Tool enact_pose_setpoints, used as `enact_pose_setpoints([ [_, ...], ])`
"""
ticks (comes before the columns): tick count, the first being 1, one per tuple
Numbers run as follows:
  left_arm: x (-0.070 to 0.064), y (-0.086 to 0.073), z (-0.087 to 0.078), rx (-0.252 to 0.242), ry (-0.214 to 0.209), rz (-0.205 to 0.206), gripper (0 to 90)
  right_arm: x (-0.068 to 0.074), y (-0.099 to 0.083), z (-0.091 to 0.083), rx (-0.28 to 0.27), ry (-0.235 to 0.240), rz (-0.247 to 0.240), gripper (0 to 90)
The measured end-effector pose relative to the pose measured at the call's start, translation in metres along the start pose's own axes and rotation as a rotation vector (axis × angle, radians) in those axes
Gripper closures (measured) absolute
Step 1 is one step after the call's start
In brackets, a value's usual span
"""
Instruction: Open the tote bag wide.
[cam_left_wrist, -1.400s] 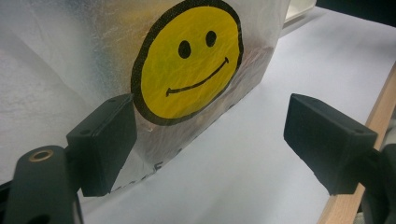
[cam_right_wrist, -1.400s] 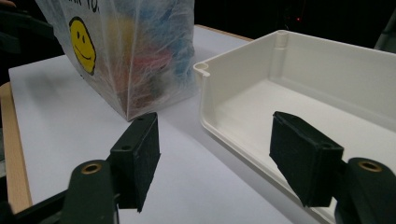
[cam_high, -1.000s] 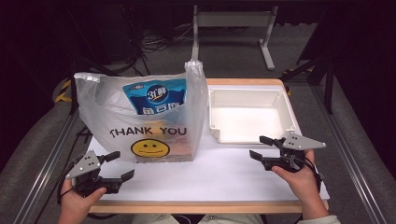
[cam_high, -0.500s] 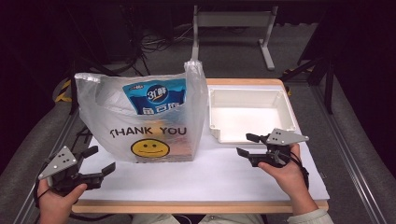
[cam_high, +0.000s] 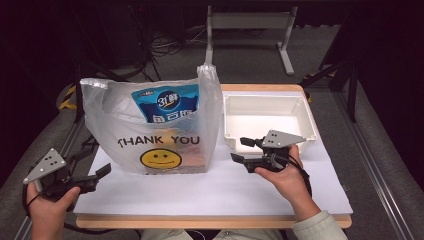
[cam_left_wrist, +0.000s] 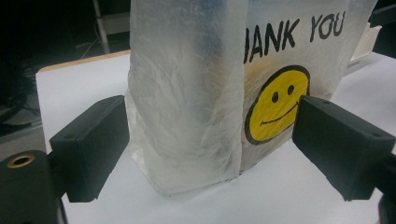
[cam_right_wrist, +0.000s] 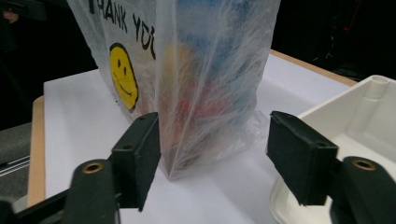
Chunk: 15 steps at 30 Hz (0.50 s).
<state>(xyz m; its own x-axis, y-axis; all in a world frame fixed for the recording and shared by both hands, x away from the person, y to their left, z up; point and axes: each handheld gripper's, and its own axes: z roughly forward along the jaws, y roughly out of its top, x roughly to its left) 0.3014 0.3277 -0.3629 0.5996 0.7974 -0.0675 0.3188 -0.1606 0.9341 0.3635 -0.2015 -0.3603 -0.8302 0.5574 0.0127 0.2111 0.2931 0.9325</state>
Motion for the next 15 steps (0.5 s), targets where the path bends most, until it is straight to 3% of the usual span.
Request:
enact_pose_setpoints([
  [7, 0.005, 0.005, 0.008, 0.036, -0.012, -0.012, 7.5, 0.009, 0.014, 0.018, -0.006, 0.018, -0.023, 33.0],
  [15, 0.011, 0.010, 0.014, 0.012, -0.019, 0.002, 4.4, 0.016, 0.023, 0.037, -0.024, 0.052, -0.023, 33.6],
])
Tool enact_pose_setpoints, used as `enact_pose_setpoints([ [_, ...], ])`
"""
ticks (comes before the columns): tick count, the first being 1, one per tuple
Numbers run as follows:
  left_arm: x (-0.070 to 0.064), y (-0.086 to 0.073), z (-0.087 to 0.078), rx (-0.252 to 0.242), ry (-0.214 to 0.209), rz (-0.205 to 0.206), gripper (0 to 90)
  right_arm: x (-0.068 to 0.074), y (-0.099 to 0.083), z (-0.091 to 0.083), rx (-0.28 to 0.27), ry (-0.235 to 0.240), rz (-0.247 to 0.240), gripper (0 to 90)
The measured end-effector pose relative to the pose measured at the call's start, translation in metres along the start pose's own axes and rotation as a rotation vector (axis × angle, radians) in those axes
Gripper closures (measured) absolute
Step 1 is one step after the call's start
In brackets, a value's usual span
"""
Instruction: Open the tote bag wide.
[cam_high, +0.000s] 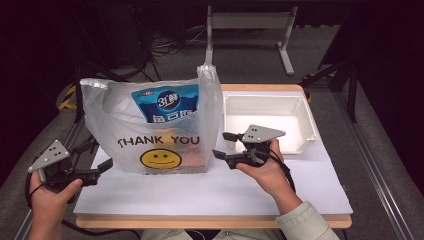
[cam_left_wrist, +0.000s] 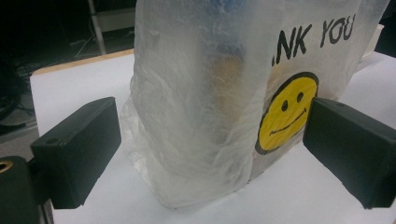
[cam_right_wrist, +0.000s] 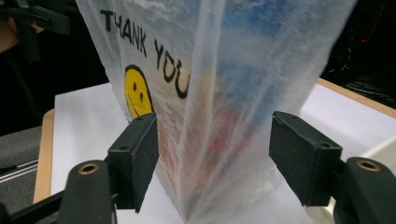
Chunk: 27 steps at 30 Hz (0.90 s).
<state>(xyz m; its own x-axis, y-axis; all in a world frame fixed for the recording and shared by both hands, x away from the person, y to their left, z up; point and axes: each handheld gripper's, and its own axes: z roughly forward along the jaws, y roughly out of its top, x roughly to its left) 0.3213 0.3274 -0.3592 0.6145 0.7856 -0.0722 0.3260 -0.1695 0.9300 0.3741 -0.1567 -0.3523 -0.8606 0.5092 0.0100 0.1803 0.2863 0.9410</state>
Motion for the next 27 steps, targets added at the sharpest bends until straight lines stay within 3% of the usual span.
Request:
enact_pose_setpoints([
  [5, 0.002, 0.006, 0.005, -0.022, -0.022, 0.008, 4.8, 0.004, 0.008, 0.008, -0.017, 0.005, 0.002, 35.3],
  [11, 0.004, 0.012, 0.011, -0.032, -0.013, 0.024, 7.7, 0.005, 0.016, 0.016, -0.027, 0.003, 0.006, 38.6],
  [17, 0.006, 0.016, 0.016, -0.049, -0.026, 0.023, 16.1, 0.006, 0.021, 0.024, -0.021, -0.010, -0.003, 45.2],
  [21, 0.008, 0.017, 0.015, -0.047, -0.030, 0.032, 33.5, 0.005, 0.024, 0.026, -0.024, -0.013, -0.011, 56.7],
  [27, 0.006, 0.016, 0.014, -0.032, -0.067, 0.068, 71.7, 0.006, 0.024, 0.026, -0.018, -0.002, -0.027, 81.1],
])
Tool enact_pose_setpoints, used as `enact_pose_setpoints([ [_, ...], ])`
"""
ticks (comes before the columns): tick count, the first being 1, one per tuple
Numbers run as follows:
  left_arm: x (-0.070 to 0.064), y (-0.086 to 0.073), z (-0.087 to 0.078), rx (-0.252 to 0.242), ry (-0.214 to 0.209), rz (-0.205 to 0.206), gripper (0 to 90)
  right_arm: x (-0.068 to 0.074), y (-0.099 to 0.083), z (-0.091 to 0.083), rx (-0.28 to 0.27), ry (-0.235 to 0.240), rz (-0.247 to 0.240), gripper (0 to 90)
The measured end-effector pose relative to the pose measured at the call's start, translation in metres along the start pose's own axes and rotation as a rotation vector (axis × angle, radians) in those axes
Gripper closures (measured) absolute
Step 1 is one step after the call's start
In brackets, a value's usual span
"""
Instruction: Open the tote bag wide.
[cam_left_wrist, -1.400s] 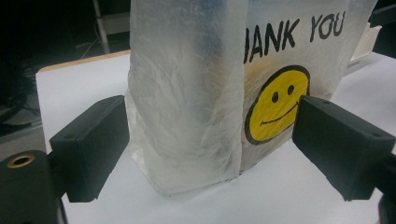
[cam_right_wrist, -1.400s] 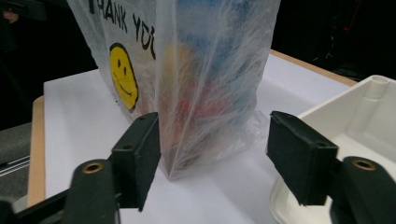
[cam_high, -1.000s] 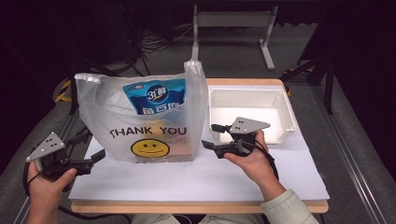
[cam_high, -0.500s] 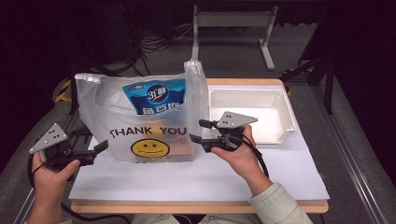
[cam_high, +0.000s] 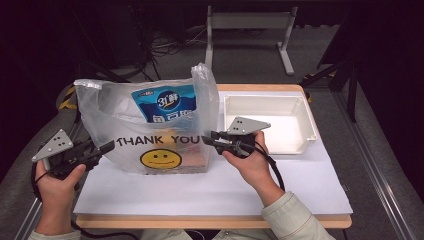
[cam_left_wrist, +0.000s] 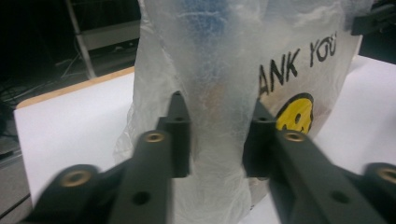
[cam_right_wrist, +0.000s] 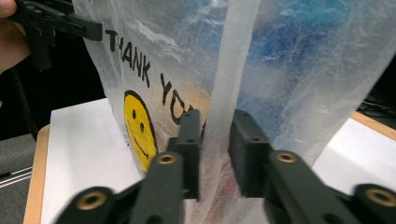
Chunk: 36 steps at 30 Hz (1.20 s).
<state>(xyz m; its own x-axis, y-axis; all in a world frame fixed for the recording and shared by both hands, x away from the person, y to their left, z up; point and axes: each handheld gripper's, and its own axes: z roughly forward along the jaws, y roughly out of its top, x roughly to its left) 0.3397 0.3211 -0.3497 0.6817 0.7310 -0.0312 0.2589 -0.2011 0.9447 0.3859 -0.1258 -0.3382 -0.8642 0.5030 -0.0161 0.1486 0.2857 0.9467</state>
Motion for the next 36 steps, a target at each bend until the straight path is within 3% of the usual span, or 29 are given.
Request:
enact_pose_setpoints([
  [6, -0.001, -0.004, 0.002, 0.039, -0.015, -0.006, 82.0, 0.001, -0.003, -0.002, 0.006, 0.003, -0.005, 89.2],
  [10, -0.001, -0.009, 0.003, 0.063, -0.023, -0.013, 86.1, 0.000, -0.009, -0.002, 0.028, 0.011, 0.013, 90.0],
  [19, -0.002, -0.028, 0.007, 0.117, -0.045, -0.029, 88.4, -0.002, -0.026, -0.005, 0.084, 0.037, 0.043, 90.0],
  [28, -0.002, -0.036, 0.013, 0.154, -0.051, -0.032, 88.7, -0.002, -0.038, -0.002, 0.121, 0.044, 0.042, 90.0],
  [36, -0.001, -0.046, 0.017, 0.193, -0.060, -0.031, 88.3, -0.002, -0.055, 0.002, 0.153, 0.056, 0.072, 90.0],
])
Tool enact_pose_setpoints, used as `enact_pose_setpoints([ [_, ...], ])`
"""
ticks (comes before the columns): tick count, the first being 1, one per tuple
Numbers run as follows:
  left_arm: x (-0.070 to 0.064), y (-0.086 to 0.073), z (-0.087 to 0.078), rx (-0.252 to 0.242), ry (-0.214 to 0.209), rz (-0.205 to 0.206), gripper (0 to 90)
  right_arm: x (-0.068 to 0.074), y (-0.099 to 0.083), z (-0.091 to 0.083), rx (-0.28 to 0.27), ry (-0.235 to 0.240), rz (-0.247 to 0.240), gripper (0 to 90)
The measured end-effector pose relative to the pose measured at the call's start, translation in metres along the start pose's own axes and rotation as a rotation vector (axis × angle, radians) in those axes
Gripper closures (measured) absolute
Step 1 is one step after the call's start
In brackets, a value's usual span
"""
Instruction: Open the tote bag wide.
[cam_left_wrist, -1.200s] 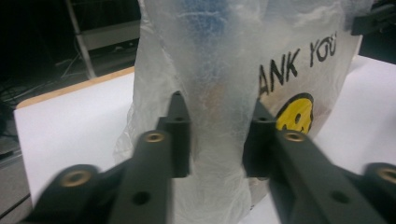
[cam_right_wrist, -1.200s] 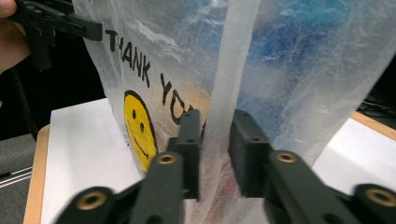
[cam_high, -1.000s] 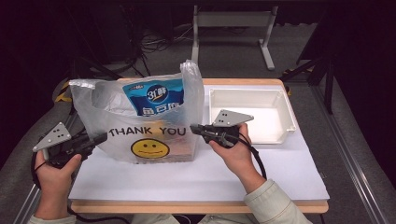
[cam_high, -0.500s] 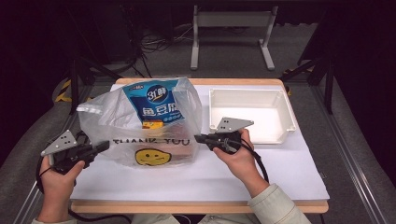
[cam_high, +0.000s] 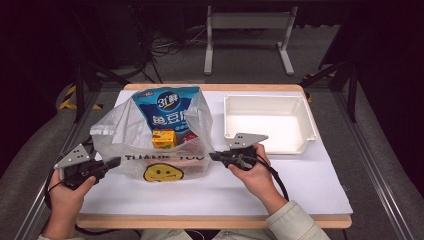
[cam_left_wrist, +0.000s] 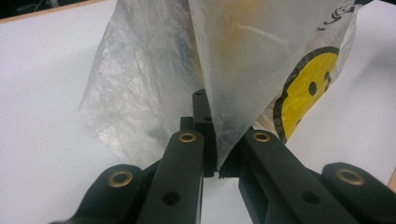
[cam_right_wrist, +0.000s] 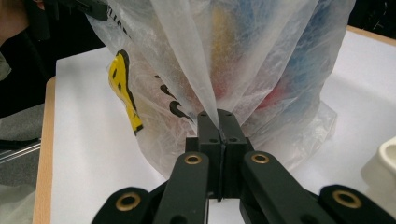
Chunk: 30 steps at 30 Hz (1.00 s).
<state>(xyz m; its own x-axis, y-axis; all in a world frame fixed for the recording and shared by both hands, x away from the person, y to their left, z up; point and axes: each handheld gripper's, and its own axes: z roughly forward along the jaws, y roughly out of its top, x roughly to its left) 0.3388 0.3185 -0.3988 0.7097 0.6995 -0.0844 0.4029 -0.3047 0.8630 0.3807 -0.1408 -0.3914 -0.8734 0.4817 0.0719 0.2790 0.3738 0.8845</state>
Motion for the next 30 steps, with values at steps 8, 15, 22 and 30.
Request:
enact_pose_setpoints([
  [8, 0.003, -0.010, 0.012, 0.037, -0.022, -0.007, 88.3, -0.002, -0.011, 0.003, 0.020, -0.001, 0.021, 90.0],
  [15, 0.004, -0.015, 0.019, 0.065, -0.027, -0.007, 88.3, -0.002, -0.020, 0.007, 0.059, 0.008, 0.023, 90.0],
  [22, 0.002, -0.021, 0.025, 0.105, -0.057, 0.004, 88.4, 0.001, -0.028, 0.008, 0.092, 0.022, 0.019, 90.0],
  [30, 0.001, -0.027, 0.033, 0.172, -0.084, 0.003, 88.4, 0.002, -0.041, 0.010, 0.153, 0.031, 0.026, 90.0],
])
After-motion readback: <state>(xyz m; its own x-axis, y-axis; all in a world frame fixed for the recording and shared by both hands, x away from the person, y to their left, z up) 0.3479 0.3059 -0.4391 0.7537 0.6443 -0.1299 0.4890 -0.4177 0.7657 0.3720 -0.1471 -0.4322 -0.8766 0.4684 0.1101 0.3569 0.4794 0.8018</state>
